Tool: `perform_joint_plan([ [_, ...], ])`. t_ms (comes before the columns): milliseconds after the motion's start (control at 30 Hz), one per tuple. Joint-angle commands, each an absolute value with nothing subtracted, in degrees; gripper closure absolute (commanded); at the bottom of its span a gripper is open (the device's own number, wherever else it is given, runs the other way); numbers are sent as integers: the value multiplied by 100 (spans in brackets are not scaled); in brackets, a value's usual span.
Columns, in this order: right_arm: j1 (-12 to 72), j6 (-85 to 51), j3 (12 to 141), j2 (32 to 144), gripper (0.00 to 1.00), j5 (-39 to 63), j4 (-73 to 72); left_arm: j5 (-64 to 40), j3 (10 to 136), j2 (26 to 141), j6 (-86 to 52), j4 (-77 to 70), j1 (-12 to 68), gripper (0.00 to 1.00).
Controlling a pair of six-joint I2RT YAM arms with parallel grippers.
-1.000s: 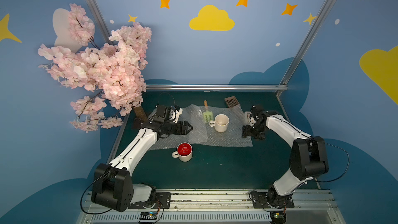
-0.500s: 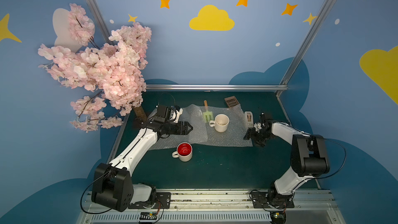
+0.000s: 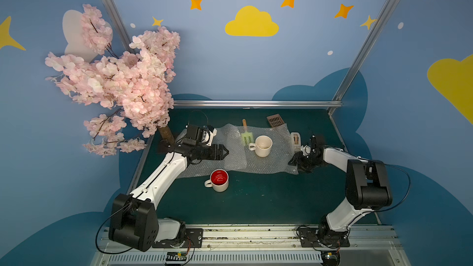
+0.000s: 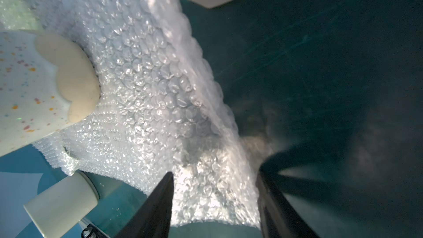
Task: Wrap mugs in bubble wrap
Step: Wrap the mug in bubble wrap.
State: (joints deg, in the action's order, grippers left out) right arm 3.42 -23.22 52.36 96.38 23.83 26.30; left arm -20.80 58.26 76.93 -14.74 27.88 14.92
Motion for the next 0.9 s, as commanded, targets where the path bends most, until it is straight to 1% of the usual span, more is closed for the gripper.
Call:
perform_joint_plan([
  [0,398,-2406,5060,9736,48,2642,2689,-2074,5774,7676,-1397,2892,1511,11],
  [67,399,-2451,4951,9596,50,2580,2722,-2083,5772,7680,-1406,2887,1514,11],
  [100,387,-2481,4883,9498,49,2537,2740,-2083,5772,7675,-1404,2896,1520,11],
  [167,374,-2512,4796,9330,40,2439,2856,-2067,5770,7674,-1399,2914,1529,12],
  [333,355,-2550,4629,9244,29,2469,2926,-2057,5766,7649,-1392,2899,1556,11],
  [433,337,-2625,4524,9310,29,2552,2706,-2045,5766,7642,-1397,2912,1564,11],
  [567,325,-2743,4531,9394,38,2704,2362,-2029,5748,7632,-1389,2894,1573,11],
  [600,321,-2771,4565,9406,43,2730,2343,-2035,5748,7633,-1388,2892,1578,11],
  [633,328,-2802,4595,9417,50,2731,2338,-2033,5756,7629,-1388,2904,1584,11],
  [700,328,-2832,4612,9379,59,2692,2294,-2027,5756,7629,-1384,2915,1580,11],
  [767,331,-2814,4647,9343,70,2621,2350,-2013,5746,7614,-1388,2923,1588,11],
  [800,323,-2805,4662,9328,72,2604,2372,-2002,5746,7608,-1377,2918,1591,12],
  [867,322,-2756,4692,9272,81,2569,2464,-2001,5739,7599,-1382,2905,1598,11],
])
